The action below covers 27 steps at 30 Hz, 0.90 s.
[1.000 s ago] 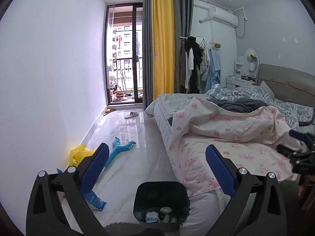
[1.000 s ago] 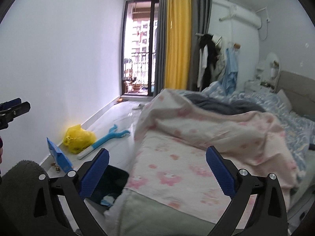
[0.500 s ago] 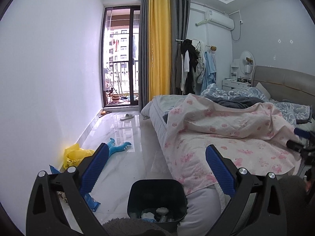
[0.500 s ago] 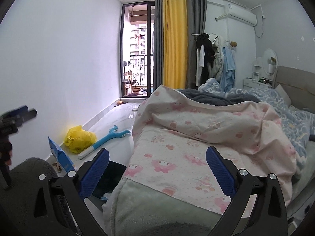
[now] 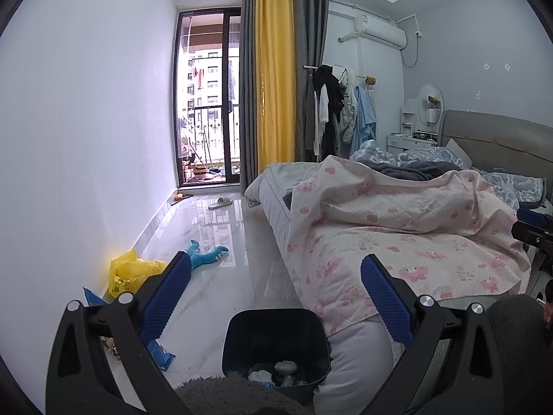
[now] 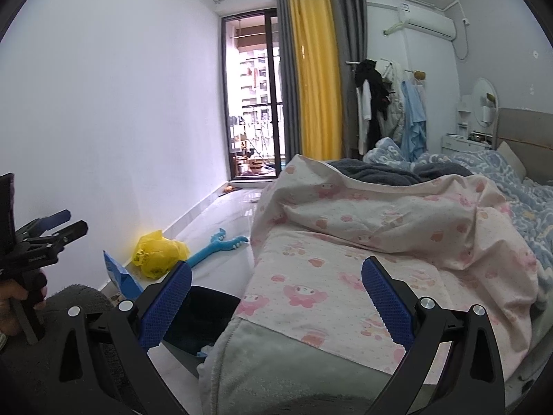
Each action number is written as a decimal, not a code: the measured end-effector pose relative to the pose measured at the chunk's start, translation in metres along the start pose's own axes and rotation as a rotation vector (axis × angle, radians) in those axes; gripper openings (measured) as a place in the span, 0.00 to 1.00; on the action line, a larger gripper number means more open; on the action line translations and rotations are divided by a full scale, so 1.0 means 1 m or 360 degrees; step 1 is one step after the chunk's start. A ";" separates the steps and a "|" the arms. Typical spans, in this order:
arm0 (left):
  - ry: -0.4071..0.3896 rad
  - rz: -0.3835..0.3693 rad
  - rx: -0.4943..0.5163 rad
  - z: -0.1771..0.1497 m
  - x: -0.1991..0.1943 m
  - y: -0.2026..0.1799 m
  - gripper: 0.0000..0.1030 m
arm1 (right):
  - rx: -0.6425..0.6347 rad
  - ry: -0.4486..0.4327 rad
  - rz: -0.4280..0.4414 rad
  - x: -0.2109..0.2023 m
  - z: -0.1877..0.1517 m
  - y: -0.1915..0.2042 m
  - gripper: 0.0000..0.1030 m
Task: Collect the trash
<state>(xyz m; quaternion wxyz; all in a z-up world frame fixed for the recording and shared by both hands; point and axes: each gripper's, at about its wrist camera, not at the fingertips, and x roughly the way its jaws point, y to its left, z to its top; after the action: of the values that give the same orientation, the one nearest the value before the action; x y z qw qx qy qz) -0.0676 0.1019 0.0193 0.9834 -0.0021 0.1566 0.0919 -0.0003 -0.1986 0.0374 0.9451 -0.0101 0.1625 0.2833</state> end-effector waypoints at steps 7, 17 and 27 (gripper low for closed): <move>0.0006 -0.0006 -0.0009 -0.001 -0.001 0.001 0.97 | -0.0002 -0.0003 0.0014 0.000 0.000 0.003 0.97; 0.0013 0.0001 -0.0017 -0.002 0.001 0.002 0.97 | -0.0011 0.0001 0.0016 0.000 0.001 0.006 0.97; 0.0012 0.0001 -0.0016 -0.001 0.001 0.002 0.97 | -0.0013 0.0000 0.0015 0.000 0.001 0.006 0.97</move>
<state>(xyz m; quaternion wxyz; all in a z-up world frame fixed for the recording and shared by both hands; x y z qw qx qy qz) -0.0675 0.1038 0.0176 0.9827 -0.0074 0.1600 0.0928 -0.0034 -0.1933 0.0387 0.9437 -0.0131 0.1615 0.2883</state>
